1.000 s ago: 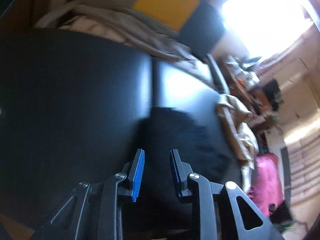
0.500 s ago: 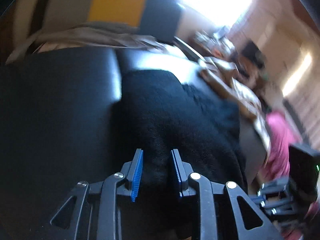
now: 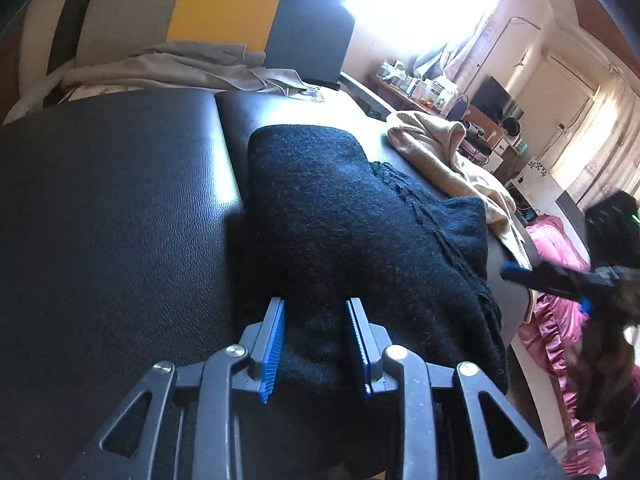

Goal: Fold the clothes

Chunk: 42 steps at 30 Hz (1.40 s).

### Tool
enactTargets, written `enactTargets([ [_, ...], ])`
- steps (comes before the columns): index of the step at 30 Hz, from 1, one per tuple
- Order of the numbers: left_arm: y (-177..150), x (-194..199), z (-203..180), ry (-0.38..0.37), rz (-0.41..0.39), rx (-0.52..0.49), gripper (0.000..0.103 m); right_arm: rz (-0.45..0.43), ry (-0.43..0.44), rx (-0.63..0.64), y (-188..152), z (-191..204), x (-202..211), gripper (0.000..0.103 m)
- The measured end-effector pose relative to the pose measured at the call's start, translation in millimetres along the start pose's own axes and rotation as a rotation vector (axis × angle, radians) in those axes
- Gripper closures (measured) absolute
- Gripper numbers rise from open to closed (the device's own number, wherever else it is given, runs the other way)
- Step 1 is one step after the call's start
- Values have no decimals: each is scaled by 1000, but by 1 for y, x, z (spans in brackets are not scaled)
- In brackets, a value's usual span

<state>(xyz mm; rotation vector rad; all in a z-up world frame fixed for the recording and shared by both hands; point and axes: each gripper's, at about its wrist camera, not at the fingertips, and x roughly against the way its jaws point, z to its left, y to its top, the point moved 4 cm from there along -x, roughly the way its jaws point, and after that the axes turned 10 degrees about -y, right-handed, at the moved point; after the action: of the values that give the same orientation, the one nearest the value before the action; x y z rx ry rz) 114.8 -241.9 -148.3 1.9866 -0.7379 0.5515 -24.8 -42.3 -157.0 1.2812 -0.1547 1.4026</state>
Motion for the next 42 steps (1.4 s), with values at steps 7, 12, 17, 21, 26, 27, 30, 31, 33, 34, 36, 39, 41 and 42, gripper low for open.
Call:
enactTargets([
  [7, -1, 4, -6, 22, -58, -32, 72, -26, -44, -1, 38, 5, -40, 50],
  [12, -2, 12, -7, 7, -109, -44, 72, 20, -121, 44, 41, 2, -57, 74],
  [17, 0, 30, -21, -37, -189, -117, 72, -49, -293, 355, 57, 29, -35, 88],
  [21, -5, 23, -41, -62, -144, -227, 72, -142, -387, 399, 87, 27, -19, 88],
  [26, -38, -33, -51, 16, 124, -361, 70, 9, -308, 206, 77, -32, -75, 86],
  [27, -37, -32, -50, 11, 128, -352, 70, 17, -262, 141, 77, -42, -80, 85],
  [30, -31, -28, -40, -28, 159, -286, 70, 27, -148, -3, 82, -64, -78, 83],
  [31, -30, -26, -37, -34, 166, -268, 70, 26, -138, -2, 82, -65, -76, 83],
  [33, -28, -18, -33, -57, 166, -221, 71, 10, -158, 42, 84, -61, -67, 77],
  [34, -26, -13, -32, -70, 147, -200, 71, -6, -172, 71, 84, -57, -61, 75],
  [36, -19, -3, -30, -94, 100, -157, 71, -64, -206, 155, 85, -43, -40, 74],
  [39, -9, 5, -32, -130, 36, -124, 71, -131, -176, 274, 78, -10, -9, 73],
  [41, -6, 2, -39, -120, 26, -150, 71, -148, -123, 348, 68, 14, 6, 73],
  [42, -5, 1, -42, -115, 22, -165, 71, -137, -102, 389, 60, 25, 8, 74],
])
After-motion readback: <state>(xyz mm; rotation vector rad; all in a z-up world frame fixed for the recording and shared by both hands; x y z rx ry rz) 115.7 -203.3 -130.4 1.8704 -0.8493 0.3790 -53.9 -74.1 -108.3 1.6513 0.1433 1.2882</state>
